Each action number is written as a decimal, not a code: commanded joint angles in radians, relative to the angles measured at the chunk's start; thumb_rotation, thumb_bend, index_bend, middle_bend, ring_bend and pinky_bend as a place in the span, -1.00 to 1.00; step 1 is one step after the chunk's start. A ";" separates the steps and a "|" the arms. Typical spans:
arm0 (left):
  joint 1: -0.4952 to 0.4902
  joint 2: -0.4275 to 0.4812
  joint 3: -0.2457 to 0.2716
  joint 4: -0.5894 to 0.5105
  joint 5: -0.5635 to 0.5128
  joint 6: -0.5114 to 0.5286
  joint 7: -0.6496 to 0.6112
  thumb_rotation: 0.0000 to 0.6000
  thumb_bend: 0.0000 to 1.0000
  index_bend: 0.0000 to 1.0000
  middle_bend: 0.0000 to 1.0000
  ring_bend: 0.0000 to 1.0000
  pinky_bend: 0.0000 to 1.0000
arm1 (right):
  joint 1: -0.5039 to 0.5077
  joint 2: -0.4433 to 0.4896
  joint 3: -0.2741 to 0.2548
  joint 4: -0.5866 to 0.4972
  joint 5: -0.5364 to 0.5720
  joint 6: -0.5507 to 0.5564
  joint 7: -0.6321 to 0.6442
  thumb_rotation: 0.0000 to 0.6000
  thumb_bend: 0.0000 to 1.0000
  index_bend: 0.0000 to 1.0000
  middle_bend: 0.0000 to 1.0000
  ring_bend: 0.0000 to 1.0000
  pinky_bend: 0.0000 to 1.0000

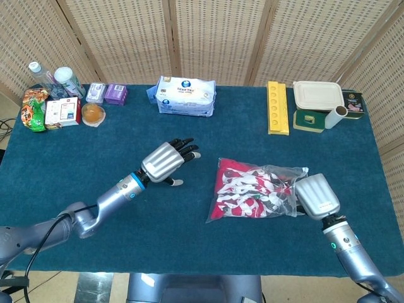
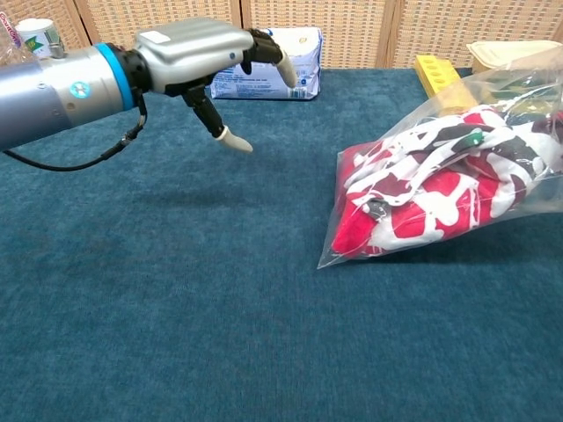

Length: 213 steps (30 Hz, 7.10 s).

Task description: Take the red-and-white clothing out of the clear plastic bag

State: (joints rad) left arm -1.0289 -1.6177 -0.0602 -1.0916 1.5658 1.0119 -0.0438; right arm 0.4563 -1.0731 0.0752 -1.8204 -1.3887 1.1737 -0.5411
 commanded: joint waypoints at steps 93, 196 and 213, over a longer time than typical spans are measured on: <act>-0.097 -0.124 0.039 0.164 -0.129 -0.364 -0.091 1.00 -0.30 0.10 -0.70 -0.89 -0.52 | -0.020 0.014 -0.048 -0.046 -0.143 -0.027 0.126 0.64 0.14 0.39 0.87 1.00 0.99; 0.375 0.386 0.023 -0.157 -0.221 -0.108 -0.177 0.85 -1.00 -1.00 -0.91 -1.00 -0.90 | -0.143 0.171 -0.042 -0.048 -0.048 0.052 0.197 0.81 -0.78 -0.71 -0.63 -0.49 -0.51; 0.416 0.516 0.046 -0.382 -0.322 -0.125 0.137 0.38 -1.00 -1.00 -0.93 -1.00 -0.93 | -0.189 0.193 -0.061 -0.016 -0.113 0.103 0.296 0.81 -0.81 -0.71 -0.62 -0.53 -0.54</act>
State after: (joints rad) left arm -0.6187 -1.1164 -0.0221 -1.4540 1.2503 0.8863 0.0717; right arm 0.2703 -0.8785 0.0146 -1.8404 -1.4984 1.2726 -0.2485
